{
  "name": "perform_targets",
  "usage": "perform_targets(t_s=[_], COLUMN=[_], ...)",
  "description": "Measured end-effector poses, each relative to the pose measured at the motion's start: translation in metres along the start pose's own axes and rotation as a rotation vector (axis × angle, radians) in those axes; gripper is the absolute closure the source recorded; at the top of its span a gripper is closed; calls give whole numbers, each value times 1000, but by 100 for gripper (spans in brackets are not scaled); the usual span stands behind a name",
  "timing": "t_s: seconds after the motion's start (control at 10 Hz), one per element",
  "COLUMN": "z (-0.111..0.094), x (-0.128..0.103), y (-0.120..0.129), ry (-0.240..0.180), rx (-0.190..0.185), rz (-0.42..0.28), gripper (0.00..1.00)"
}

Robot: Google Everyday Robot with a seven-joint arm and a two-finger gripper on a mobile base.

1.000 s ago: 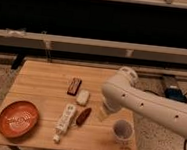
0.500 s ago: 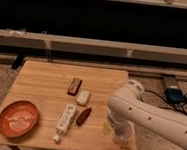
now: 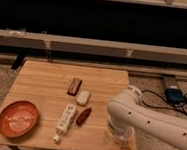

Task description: Place the ceramic cup in the ceramic bowl

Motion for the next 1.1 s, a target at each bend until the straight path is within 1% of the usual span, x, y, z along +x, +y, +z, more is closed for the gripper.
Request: perform_targets(t_s=[0.1,0.4,0.5,0.6,0.7,0.8,1.0,1.1], z=[8,25,30,34,37,38,35,32], x=[-1,0,1,4,4,4,2,3], y=[-3,-6,-7,-9,-8,-8,-6,-4], ry=[-12,-30,-34,-39,-49,-52,-44,-31], rx=[11,32,38,42,38,35,28,21], rz=[-3,-17,-21,-27,-30,-31,-23,-19], gripper=[28,28,30,37,50,59,80,90])
